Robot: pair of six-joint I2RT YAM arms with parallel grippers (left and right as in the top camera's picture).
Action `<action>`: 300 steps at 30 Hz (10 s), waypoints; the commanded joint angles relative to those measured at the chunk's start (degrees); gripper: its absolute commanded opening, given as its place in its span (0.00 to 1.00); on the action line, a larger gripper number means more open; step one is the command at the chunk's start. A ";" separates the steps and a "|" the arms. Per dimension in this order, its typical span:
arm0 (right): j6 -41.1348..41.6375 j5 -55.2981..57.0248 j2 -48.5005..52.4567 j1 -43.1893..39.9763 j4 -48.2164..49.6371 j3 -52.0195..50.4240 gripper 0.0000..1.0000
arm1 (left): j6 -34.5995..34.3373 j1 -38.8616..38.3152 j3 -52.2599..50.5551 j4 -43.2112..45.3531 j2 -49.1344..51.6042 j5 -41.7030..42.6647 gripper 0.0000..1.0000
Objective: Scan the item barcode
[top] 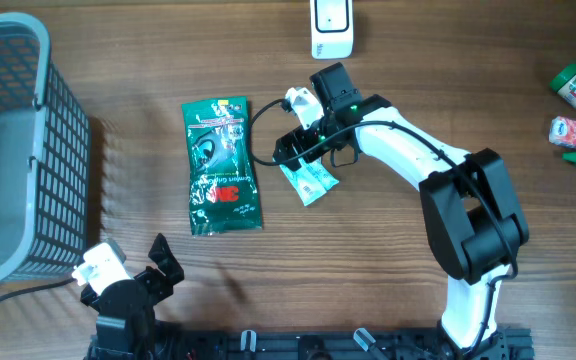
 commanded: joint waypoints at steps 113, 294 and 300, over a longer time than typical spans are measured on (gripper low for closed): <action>-39.60 5.16 -52.74 -5.09 33.44 -27.45 0.04 | -0.57 0.31 -0.26 0.11 -0.39 -0.74 1.00; 48.46 40.06 -3.98 -3.61 -35.56 15.63 0.04 | -0.59 0.31 -0.26 0.11 -0.39 -0.74 1.00; 54.47 46.23 -3.85 -3.58 -38.99 15.63 0.04 | -0.57 0.31 -0.26 0.11 -0.39 -0.72 1.00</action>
